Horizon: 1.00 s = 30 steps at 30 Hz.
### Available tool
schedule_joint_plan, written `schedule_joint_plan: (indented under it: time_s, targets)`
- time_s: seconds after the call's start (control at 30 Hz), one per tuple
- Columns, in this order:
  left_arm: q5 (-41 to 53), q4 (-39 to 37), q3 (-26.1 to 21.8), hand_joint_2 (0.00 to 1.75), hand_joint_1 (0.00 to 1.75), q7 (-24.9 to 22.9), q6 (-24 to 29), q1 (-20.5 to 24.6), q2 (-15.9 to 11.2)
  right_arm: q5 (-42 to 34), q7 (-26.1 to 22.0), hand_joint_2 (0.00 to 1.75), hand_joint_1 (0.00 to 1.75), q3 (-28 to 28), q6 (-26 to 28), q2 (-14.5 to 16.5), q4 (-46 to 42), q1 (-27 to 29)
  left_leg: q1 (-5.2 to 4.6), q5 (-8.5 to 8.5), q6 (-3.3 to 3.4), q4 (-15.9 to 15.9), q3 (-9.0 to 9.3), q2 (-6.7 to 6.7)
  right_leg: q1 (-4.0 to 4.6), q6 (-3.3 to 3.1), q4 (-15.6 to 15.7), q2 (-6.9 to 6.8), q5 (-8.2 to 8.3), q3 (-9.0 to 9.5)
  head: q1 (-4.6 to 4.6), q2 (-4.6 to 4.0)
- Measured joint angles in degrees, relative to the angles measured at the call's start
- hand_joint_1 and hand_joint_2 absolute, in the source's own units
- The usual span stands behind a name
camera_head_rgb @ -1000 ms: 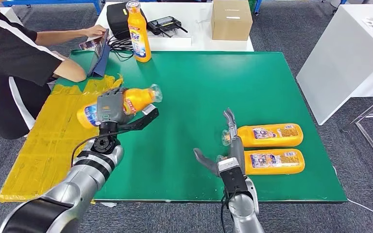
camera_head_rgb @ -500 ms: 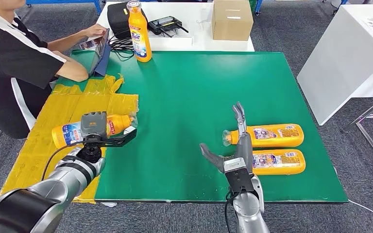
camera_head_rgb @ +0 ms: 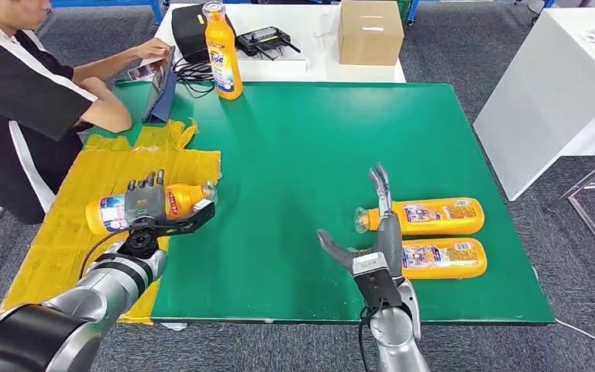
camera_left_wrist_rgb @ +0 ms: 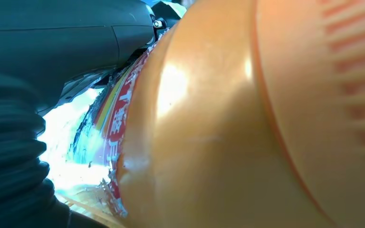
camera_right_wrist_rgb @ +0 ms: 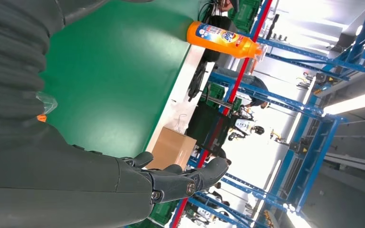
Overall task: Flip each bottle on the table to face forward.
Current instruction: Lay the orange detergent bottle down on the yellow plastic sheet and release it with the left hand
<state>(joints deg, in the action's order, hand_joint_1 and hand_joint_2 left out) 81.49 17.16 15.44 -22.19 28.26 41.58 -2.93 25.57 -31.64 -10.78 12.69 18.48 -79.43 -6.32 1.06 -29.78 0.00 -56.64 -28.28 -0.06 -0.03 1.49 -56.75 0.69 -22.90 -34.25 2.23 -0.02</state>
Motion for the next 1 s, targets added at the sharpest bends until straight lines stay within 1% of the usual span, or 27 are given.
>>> schedule_joint_plan:
  time_s: [0.23, 0.47, 0.53, 0.63, 0.73, 0.87, 0.93, 1.0]
  targets:
    - [-0.6, 0.0, -2.2, 1.75, 0.00, 2.4, 0.2, -0.1, 0.7, 0.8, 0.8, 1.75, 0.00, -0.1, 0.6, -0.2, 0.0, 0.0, 0.00, 0.01, -0.01, 0.0, 0.01, -0.03, 0.00, 0.00, 0.0, 0.00, 0.00, 0.02, 0.00, 0.00]
    - [-0.6, 0.0, -4.1, 1.75, 0.00, 3.8, 0.9, -0.2, 1.1, 2.2, 1.5, 1.75, 0.00, -0.1, 1.4, -0.3, 0.4, -0.1, 0.00, 0.01, -0.01, 0.0, 0.01, -0.05, -0.01, 0.00, 0.0, 0.00, 0.00, 0.03, 0.01, 0.00]
    - [-0.2, 0.0, -5.0, 1.75, 0.00, 5.1, 2.2, -0.4, 1.3, 3.7, 2.0, 1.75, 0.00, -0.1, 2.4, -0.4, 0.7, -0.2, 0.00, 0.01, -0.01, 0.0, 0.01, -0.05, -0.01, 0.00, 0.0, 0.00, 0.00, 0.02, 0.00, 0.00]
    - [0.8, 0.4, -7.0, 1.75, 0.00, 9.2, 7.1, -1.3, 2.0, 6.6, 3.1, 1.75, 0.00, -0.1, 4.5, -0.7, 1.4, -0.5, 0.00, 0.01, -0.01, 0.0, 0.01, -0.05, 0.00, 0.00, 0.0, 0.00, 0.00, 0.01, 0.01, 0.00]
    - [3.7, 4.8, -9.6, 1.75, 0.00, 13.9, 11.1, -3.3, 3.4, 9.0, 4.2, 1.75, 0.00, 0.0, 6.3, -1.2, 2.0, -0.9, -0.02, 0.01, -0.01, 0.0, 0.00, -0.05, 0.00, 0.00, 0.0, 0.00, 0.00, 0.00, 0.00, 0.00]
    - [7.0, 14.7, -14.2, 1.75, 0.00, 19.2, 11.9, -6.3, 5.8, 11.2, 5.3, 1.75, 0.00, 0.2, 7.6, -2.0, 2.3, -1.5, -0.04, 0.00, 0.00, 0.0, -0.03, 0.01, -0.02, 0.00, 0.0, 0.00, 0.00, -0.01, -0.01, 0.00]
    - [7.2, 19.0, -15.4, 1.75, 0.00, 19.1, 11.9, -7.3, 6.6, 11.8, 5.8, 1.75, 0.00, 0.3, 7.8, -2.3, 2.3, -1.7, -0.04, -0.01, 0.01, 0.0, -0.03, 0.05, -0.03, 0.00, 0.0, 0.01, 0.00, -0.02, -0.01, 0.00]
    - [7.2, 22.5, -15.1, 1.75, 0.00, 16.6, 11.9, -8.1, 6.8, 12.3, 6.2, 1.75, 0.00, 0.3, 7.8, -2.5, 2.3, -1.8, -0.03, -0.02, 0.01, 0.0, -0.03, 0.07, -0.03, 0.00, 0.0, 0.01, 0.00, -0.02, 0.01, 0.00]
